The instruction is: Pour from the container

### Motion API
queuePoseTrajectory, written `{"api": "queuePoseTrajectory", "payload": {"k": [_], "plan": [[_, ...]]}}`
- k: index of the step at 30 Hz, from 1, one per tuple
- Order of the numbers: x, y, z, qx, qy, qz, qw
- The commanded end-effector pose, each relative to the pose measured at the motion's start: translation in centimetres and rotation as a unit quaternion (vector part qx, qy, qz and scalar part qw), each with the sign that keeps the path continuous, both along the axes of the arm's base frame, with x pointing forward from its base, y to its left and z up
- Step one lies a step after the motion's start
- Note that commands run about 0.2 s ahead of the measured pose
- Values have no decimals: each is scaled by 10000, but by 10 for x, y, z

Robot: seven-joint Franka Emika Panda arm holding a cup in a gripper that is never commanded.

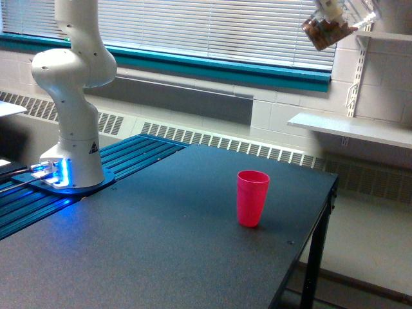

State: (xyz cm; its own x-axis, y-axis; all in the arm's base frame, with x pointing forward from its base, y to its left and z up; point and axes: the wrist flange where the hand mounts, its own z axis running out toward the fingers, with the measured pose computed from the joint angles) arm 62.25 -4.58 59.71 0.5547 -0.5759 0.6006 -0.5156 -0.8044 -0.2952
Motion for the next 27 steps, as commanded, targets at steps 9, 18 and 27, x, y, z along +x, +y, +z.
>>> {"api": "queuePoseTrajectory", "payload": {"k": [9, 18, 27], "plan": [[-2, 8, 10, -41, -64, 70, 9999], [-5, 22, -3, -203, 95, 200, 9995], [-19, 38, -16, -369, 244, 293, 9986]]}}
